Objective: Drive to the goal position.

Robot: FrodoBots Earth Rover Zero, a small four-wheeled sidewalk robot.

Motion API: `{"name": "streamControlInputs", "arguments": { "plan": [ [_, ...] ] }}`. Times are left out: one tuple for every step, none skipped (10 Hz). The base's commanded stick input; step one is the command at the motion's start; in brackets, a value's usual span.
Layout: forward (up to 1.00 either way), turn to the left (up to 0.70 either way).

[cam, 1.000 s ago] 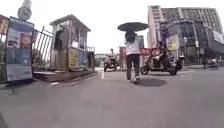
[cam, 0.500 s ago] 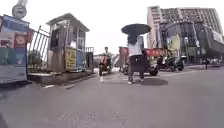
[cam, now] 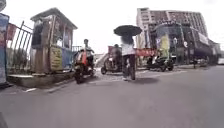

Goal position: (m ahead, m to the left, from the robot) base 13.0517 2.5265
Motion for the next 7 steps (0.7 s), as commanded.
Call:
{"name": "streamControlInputs", "arguments": {
  "plan": [
    [0.45, -0.09],
    [0.45, 0.0],
    [0.45, 0.0],
    [0.45, 0.0],
    [0.45, 0.0],
    [0.45, 0.0],
    [0.45, 0.0]
  ]
}}
